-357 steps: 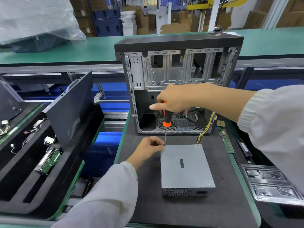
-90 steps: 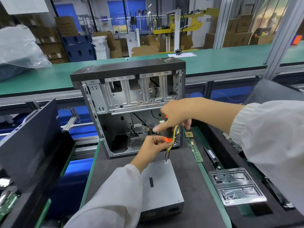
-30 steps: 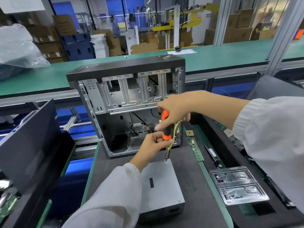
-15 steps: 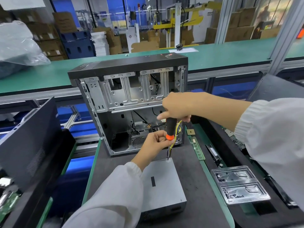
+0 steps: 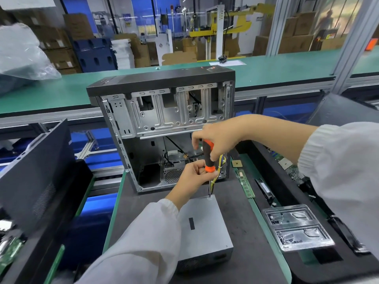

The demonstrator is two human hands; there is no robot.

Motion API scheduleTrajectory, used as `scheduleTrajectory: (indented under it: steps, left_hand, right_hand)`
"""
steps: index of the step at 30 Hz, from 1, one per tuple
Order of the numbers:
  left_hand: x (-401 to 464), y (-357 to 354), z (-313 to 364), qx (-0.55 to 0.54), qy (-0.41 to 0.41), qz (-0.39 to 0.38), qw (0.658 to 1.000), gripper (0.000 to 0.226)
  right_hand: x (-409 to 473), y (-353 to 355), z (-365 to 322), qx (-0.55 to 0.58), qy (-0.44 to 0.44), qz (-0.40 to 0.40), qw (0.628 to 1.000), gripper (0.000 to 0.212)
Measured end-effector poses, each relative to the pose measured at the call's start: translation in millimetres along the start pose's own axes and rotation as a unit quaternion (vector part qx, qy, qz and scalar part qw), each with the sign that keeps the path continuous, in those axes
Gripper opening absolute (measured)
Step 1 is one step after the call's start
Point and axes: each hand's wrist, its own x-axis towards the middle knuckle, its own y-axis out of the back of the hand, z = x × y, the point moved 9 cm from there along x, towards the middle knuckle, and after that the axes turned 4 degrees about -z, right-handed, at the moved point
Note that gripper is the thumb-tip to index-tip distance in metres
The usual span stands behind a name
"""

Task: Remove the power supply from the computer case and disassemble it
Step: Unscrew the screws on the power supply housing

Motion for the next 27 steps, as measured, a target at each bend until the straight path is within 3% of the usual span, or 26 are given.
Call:
scheduleTrajectory:
  steps: [4,7,11,17,20,22,25,27]
  left_hand:
    - [-0.9,-1.3,1.8,-0.004,-0.004,-0.006,1.000,0.012]
    - [-0.7,-2.8,2.1,-0.002,0.007,-0.028,1.000,0.018]
    - [-9.6,7.5,-9.3,0.070,0.042,-0.067,0.994,0.031]
    - [-29.1,31.6,-42.3,0.199,0.096,-0.064,0.973,0.026]
    - [-35.6,29.1,-46.1,0.211,0.104,-0.067,0.970,0.035]
    - [-36.7,24.5,-44.6,0.246,0.100,-0.077,0.961,0.037]
    - [-38.7,12.7,-37.7,0.264,0.066,-0.096,0.958,0.019]
    - [-42.6,10.3,-34.5,0.273,0.050,-0.093,0.956,0.024]
  right_hand:
    - [-0.6,1.2,4.8,-0.003,-0.053,0.035,0.998,0.059]
    - [3.9,3.9,3.0,-0.059,-0.067,0.079,0.993,0.042]
    - [0.4,4.5,7.0,0.048,-0.059,0.049,0.996,0.015]
    - [-10.6,14.7,15.2,0.095,-0.082,0.058,0.990,0.021]
    - [-13.0,18.1,14.0,0.117,-0.086,0.057,0.988,0.020]
    - [-15.1,19.9,11.8,0.133,-0.083,0.060,0.986,0.021]
    - [-19.4,19.4,7.2,0.156,-0.082,0.064,0.982,0.022]
    - [-24.0,17.1,4.8,0.166,-0.085,0.066,0.980,0.023]
